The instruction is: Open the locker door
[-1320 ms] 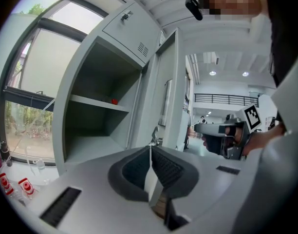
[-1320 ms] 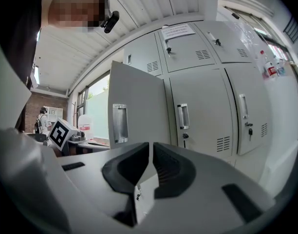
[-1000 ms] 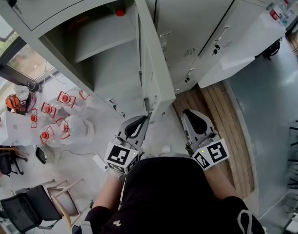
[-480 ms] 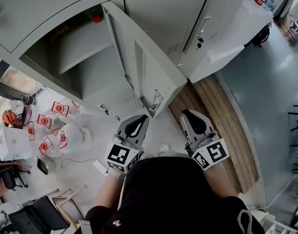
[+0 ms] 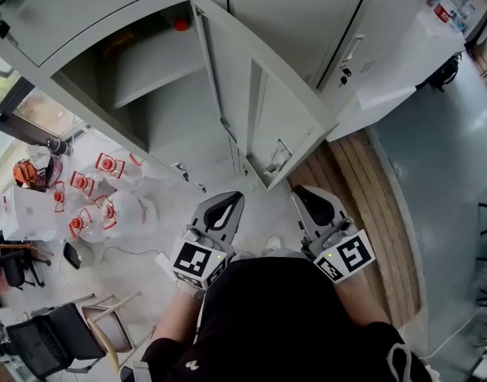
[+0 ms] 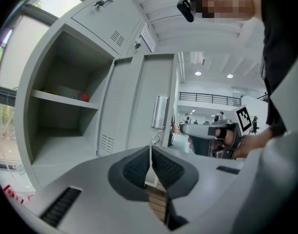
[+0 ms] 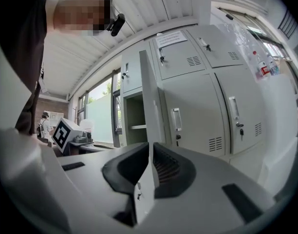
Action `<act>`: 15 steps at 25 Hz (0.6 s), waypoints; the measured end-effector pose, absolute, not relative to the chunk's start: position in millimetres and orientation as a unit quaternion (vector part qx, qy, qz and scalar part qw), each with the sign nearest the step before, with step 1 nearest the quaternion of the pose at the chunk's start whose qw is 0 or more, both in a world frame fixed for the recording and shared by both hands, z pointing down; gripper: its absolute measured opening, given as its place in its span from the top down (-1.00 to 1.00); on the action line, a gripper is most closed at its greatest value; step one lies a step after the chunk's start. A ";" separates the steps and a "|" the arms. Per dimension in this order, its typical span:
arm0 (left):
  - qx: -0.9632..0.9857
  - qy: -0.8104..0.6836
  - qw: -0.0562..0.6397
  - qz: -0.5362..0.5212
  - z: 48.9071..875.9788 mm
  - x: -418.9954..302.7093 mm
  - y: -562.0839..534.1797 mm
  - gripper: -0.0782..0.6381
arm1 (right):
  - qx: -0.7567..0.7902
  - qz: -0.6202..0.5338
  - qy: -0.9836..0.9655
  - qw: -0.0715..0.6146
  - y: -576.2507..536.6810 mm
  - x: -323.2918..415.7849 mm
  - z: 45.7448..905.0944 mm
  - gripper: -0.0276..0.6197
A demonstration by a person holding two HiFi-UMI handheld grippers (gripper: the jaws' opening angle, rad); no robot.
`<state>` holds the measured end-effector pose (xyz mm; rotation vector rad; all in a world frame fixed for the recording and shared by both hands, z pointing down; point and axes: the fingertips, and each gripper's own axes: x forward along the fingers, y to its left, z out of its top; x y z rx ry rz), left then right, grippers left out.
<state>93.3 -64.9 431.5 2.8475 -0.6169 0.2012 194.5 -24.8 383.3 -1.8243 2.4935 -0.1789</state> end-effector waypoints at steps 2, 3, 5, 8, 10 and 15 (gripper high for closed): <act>0.967 -0.221 0.107 0.067 427.3 85.7 -63.6 0.70 | -0.571 -0.056 0.819 0.024 -28.3 183.5 383.1 0.77; 0.966 -0.227 0.106 0.066 425.6 81.8 -62.9 0.71 | -0.563 -0.057 0.824 0.025 -30.0 178.2 383.3 0.76; 0.963 -0.240 0.105 0.065 423.6 73.3 -61.9 0.71 | -0.547 -0.058 0.835 0.025 -33.4 167.6 384.0 0.76; 0.958 -0.260 0.107 0.063 422.2 59.7 -60.9 0.71 | -0.526 -0.060 0.848 0.027 -39.1 153.7 385.0 0.76; 0.955 -0.271 0.109 0.062 420.3 52.4 -59.4 0.70 | -0.517 -0.061 0.853 0.027 -42.1 147.6 385.7 0.76; 0.950 -0.286 0.107 0.060 416.6 40.2 -55.3 0.70 | -0.508 -0.064 0.858 0.025 -45.2 138.7 388.7 0.76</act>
